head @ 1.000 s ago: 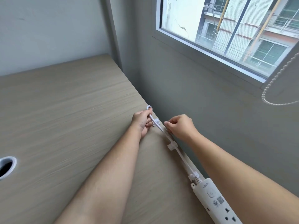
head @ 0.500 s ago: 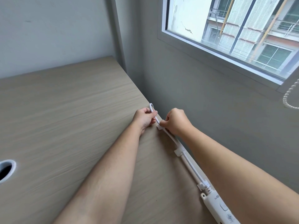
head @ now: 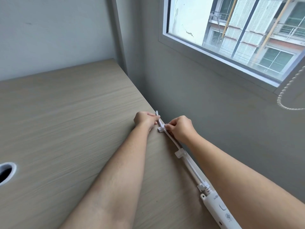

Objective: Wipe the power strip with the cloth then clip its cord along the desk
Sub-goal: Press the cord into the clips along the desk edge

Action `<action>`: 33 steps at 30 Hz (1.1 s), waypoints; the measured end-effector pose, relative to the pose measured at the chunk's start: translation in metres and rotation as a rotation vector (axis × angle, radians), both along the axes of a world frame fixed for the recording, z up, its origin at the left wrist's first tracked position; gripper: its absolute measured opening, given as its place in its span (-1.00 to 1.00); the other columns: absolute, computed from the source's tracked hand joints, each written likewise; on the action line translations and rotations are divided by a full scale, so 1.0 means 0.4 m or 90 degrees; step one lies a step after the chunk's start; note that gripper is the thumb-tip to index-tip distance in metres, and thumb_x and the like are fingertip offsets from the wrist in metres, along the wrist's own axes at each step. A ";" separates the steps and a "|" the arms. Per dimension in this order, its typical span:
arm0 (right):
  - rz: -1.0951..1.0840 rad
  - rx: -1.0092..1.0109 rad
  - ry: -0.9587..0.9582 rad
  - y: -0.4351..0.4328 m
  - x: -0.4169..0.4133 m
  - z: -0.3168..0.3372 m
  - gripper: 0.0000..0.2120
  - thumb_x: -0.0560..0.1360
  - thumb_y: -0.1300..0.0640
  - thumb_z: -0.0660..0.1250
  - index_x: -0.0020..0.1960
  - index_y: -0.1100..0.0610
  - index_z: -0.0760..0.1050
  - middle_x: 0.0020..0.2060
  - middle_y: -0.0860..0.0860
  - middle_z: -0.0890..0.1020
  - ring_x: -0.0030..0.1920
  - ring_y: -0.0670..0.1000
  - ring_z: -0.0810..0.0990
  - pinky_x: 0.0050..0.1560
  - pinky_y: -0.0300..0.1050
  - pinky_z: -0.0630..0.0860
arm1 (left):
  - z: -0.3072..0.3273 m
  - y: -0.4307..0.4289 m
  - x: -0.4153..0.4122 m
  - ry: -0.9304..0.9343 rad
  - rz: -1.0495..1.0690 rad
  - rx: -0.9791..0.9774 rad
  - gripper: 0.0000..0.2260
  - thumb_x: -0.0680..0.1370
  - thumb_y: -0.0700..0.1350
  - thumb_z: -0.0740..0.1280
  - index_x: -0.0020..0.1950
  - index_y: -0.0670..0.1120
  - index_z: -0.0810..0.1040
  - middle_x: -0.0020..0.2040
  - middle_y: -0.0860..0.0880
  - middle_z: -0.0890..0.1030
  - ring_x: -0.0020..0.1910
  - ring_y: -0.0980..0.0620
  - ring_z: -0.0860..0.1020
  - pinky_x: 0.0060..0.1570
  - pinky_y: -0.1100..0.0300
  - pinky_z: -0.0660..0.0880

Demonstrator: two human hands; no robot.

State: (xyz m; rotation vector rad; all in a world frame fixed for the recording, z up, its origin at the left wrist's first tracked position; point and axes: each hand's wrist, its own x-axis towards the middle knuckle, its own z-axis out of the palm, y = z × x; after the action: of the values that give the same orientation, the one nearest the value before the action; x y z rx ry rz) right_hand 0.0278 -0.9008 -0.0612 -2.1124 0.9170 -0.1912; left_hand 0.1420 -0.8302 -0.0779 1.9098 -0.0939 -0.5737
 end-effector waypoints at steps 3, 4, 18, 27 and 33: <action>-0.011 -0.012 0.023 0.012 -0.036 0.016 -0.79 0.49 0.19 0.29 -0.21 0.28 0.61 -0.25 0.22 0.64 -0.29 0.06 0.48 -0.16 -0.07 0.52 | 0.017 0.042 -0.028 0.022 0.007 -0.008 -0.90 0.44 -0.17 0.48 -0.19 -0.10 0.56 -0.44 -0.02 0.54 -0.71 0.22 0.38 -0.64 0.41 0.33; -0.012 -0.013 0.026 0.014 -0.053 0.028 -0.77 0.49 0.21 0.27 -0.26 0.28 0.59 -0.31 0.21 0.60 -0.32 0.05 0.46 -0.19 -0.09 0.51 | 0.028 0.061 -0.042 0.023 0.008 -0.008 -0.91 0.45 -0.17 0.47 -0.14 -0.12 0.57 -0.42 -0.03 0.55 -0.66 0.20 0.43 -0.62 0.39 0.35; -0.128 0.009 0.008 0.043 -0.522 0.176 -0.78 0.46 0.20 0.31 -0.33 0.19 0.62 -0.40 0.15 0.66 -0.39 0.07 0.57 -0.22 -0.07 0.60 | 0.151 0.208 -0.536 0.065 -0.141 -0.018 -0.91 0.46 -0.12 0.40 -0.15 -0.01 0.49 -0.09 -0.05 0.61 -0.14 -0.04 0.58 -0.10 0.13 0.52; -0.099 0.022 0.150 0.184 -0.769 0.095 -0.87 0.44 0.19 0.33 -0.12 0.10 0.66 -0.23 0.04 0.69 -0.24 -0.01 0.59 -0.20 -0.21 0.47 | 0.036 0.246 -0.801 0.092 -0.160 0.047 -0.66 0.40 -0.16 0.40 0.07 0.03 0.33 0.09 -0.06 0.58 -0.04 -0.09 0.63 0.00 0.02 0.62; -0.111 0.010 0.122 0.218 -0.784 0.073 -0.86 0.46 0.20 0.31 -0.10 0.13 0.65 -0.17 0.10 0.70 -0.24 0.03 0.60 -0.28 -0.20 0.48 | 0.015 0.261 -0.811 0.051 -0.150 0.060 -0.66 0.42 -0.19 0.41 0.01 0.09 0.31 0.07 -0.14 0.64 0.05 -0.11 0.62 0.08 -0.03 0.59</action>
State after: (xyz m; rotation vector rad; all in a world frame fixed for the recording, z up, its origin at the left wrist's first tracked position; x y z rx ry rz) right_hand -0.2857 -0.8136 -0.0321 -2.0620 1.2136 -0.0717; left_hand -0.1825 -0.7257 -0.0720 1.9785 -0.2462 -0.8256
